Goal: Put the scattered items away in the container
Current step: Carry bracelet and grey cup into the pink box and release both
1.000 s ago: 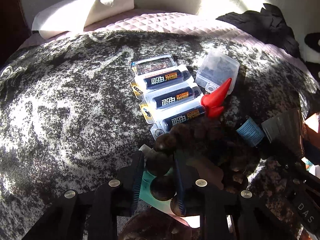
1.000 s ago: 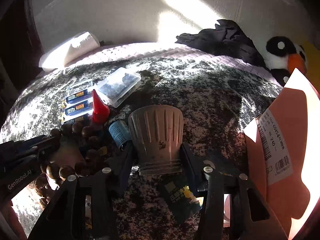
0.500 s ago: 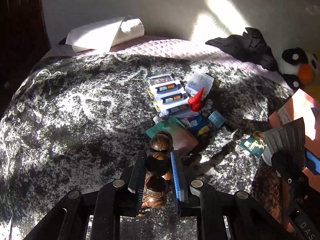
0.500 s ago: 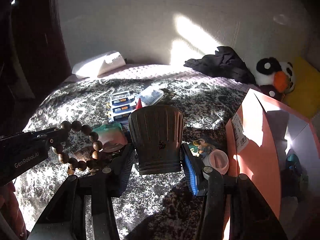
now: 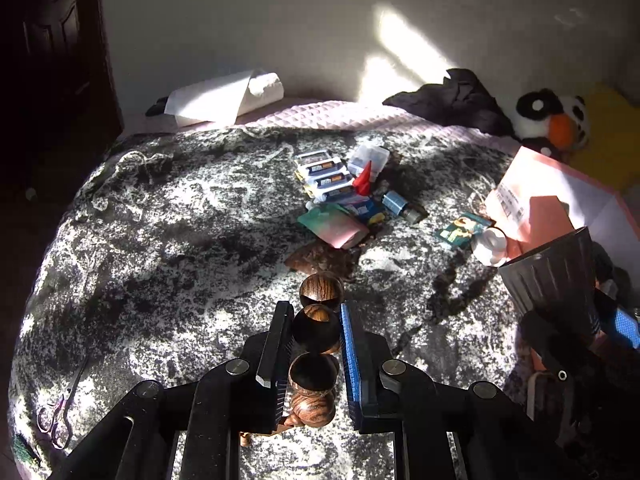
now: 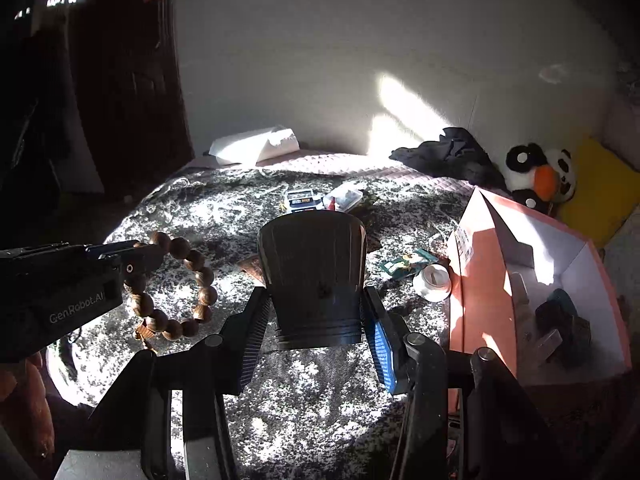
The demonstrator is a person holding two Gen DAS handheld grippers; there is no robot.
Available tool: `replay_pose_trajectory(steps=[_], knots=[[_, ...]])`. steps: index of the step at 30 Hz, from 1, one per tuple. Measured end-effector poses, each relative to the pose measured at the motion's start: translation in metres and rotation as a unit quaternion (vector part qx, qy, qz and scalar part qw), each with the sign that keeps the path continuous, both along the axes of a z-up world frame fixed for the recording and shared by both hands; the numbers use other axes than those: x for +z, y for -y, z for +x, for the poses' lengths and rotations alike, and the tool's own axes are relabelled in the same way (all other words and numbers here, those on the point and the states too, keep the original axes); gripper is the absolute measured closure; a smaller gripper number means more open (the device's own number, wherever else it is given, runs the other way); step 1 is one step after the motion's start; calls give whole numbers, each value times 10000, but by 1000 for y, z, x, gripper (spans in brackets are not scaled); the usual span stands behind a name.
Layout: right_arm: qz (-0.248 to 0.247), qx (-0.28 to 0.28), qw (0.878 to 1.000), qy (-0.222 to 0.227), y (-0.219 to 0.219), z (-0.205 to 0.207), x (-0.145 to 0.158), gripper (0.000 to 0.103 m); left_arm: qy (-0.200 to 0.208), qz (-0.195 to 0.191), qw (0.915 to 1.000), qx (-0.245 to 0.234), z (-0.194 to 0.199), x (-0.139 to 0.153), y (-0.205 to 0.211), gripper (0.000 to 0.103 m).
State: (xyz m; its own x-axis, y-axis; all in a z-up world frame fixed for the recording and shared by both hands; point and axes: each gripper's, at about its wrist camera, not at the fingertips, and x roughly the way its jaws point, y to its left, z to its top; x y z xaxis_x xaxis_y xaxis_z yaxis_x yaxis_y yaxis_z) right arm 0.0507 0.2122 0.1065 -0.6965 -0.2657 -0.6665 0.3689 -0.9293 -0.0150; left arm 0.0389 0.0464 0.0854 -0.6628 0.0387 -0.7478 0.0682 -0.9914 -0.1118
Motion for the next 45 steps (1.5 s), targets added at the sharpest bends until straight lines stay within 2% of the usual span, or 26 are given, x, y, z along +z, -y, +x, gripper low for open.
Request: replay_pose_trajectory(steps=[7,13,23,29,35,45], knots=[[-91,-7,9997,-246,-26,64,19,54,-297,-116,9988,-367,56,27,-38,85],[-226,-302,9983,-434,-72,110,31,54,-551,-166,9941,-919,93,50,-91,85],[-353,-1203,9903,-598,-180,146,44,54,-699,-205,9787,-1920,99,76,-200,85],[-458,-1753,9816,-608,-250,135,47,54,-644,-266,9685,-2390,77,81,-268,85],[-545,-2122,9737,-630,-306,108,52,54,-596,-303,9626,-2624,43,86,-322,85],[-642,-2343,9688,-493,-357,23,49,54,-527,-370,9629,-2622,-40,89,-363,85]])
